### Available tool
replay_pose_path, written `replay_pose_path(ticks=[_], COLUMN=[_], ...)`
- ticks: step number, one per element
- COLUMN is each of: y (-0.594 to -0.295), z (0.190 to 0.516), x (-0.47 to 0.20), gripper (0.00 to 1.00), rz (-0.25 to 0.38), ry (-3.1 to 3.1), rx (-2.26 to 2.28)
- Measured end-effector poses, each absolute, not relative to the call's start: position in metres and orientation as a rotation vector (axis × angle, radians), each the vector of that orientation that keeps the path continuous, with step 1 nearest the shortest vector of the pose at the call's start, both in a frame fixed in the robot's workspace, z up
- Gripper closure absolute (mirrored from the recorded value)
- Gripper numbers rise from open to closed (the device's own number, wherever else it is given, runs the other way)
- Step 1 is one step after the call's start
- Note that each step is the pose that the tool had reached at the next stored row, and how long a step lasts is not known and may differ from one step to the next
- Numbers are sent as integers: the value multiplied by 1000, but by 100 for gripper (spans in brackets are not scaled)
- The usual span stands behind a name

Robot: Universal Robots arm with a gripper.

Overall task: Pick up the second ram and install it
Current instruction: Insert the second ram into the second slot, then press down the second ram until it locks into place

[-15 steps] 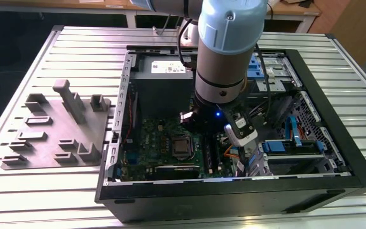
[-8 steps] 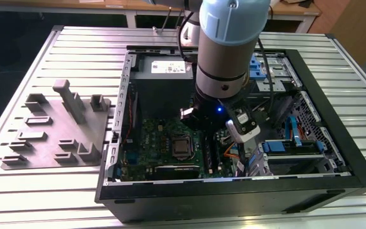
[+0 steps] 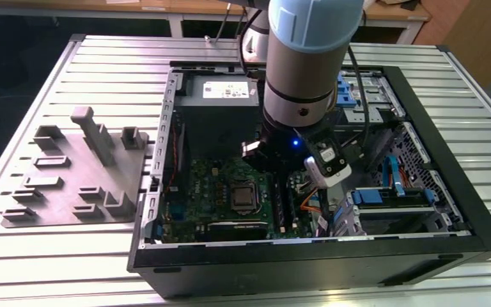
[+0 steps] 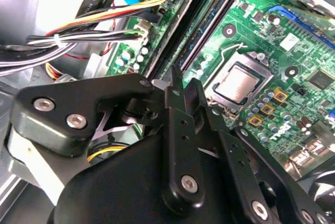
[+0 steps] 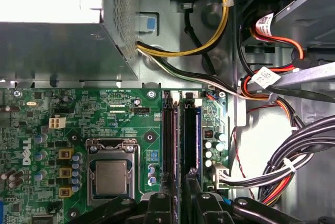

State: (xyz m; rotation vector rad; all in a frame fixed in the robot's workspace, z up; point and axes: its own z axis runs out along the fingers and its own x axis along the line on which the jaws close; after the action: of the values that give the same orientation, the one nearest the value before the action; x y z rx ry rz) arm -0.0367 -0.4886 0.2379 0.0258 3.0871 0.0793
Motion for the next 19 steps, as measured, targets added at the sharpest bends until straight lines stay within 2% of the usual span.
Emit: replay_pose_path(ticks=[2, 3, 4, 5, 6, 19], y=[-489, -489, -489, -489, -489, -489], z=[238, 238, 238, 238, 238, 240], x=[-37, -37, -37, -37, -37, -37], gripper=[77, 83, 83, 89, 90, 90], rz=[79, 79, 79, 79, 79, 79], ry=[3087, 3087, 3087, 3087, 3087, 3087], rx=[26, 26, 26, 26, 26, 26])
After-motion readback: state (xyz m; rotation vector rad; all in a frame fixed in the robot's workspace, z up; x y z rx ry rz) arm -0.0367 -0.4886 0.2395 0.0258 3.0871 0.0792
